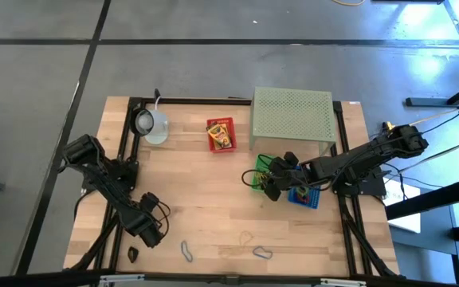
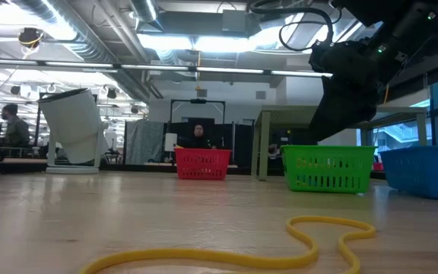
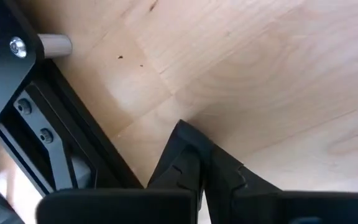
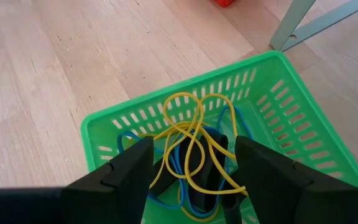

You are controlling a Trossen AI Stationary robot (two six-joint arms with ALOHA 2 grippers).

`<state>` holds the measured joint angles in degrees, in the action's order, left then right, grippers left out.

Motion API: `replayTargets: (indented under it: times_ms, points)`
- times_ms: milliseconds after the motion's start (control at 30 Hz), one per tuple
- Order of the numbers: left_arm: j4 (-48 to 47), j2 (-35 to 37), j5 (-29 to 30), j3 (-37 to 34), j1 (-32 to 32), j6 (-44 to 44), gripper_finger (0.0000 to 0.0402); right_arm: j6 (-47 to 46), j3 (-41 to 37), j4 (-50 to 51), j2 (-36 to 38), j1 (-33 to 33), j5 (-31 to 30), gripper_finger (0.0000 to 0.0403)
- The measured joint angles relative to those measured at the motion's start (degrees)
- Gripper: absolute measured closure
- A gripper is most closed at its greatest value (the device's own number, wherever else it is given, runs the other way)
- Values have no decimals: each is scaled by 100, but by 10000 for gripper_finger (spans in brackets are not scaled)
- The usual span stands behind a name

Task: Pick & Place Office Desk Supplies
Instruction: Put the black rubber band into the green bin

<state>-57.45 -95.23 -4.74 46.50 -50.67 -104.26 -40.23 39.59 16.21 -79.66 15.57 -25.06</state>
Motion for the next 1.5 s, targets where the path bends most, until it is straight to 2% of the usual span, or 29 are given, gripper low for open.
replayTargets:
  times_ms: [100, 167, 267, 400, 567, 733, 900, 1000, 1133, 1267, 1500]
  points:
    - [-80, -12, 151, 275, 52, 13, 398, 2, 0, -16, 0, 0, -2, 175]
    - [-125, -7, 486, 493, 80, 172, 398, 4, 0, -56, 0, 2, -82, 175]
    - [-94, -7, 1378, 898, 122, 568, 398, 4, 0, -134, 0, 0, -127, 175]
    - [100, -5, 2857, 1409, 217, 1304, 398, 17, 0, -230, 0, 2, -104, 175]
    - [965, -5, 4483, 1803, 390, 2878, 398, 50, 49, -331, 0, 2, -32, 175]
    - [2447, -5, 5338, 1921, 618, 4938, 398, 290, 333, -339, 0, 46, 381, 175]
    - [4053, -3, 5544, 1923, 873, 6822, 398, 577, 532, -568, 0, 319, 459, 175]
    - [4962, -3, 5609, 1923, 1017, 7743, 398, 1088, 538, -1241, 0, 514, 540, 175]
    - [6151, -27, 5596, 1926, 1216, 8743, 398, 1956, 542, -2255, 0, 743, 1003, 175]
    - [7181, -239, 5101, 1932, 1444, 9600, 398, 2483, 544, -2883, 0, 938, 1400, 175]
    - [8326, -638, 4366, 1932, 1833, 10362, 398, 2876, 543, -2994, 2, 1141, 1459, 175]
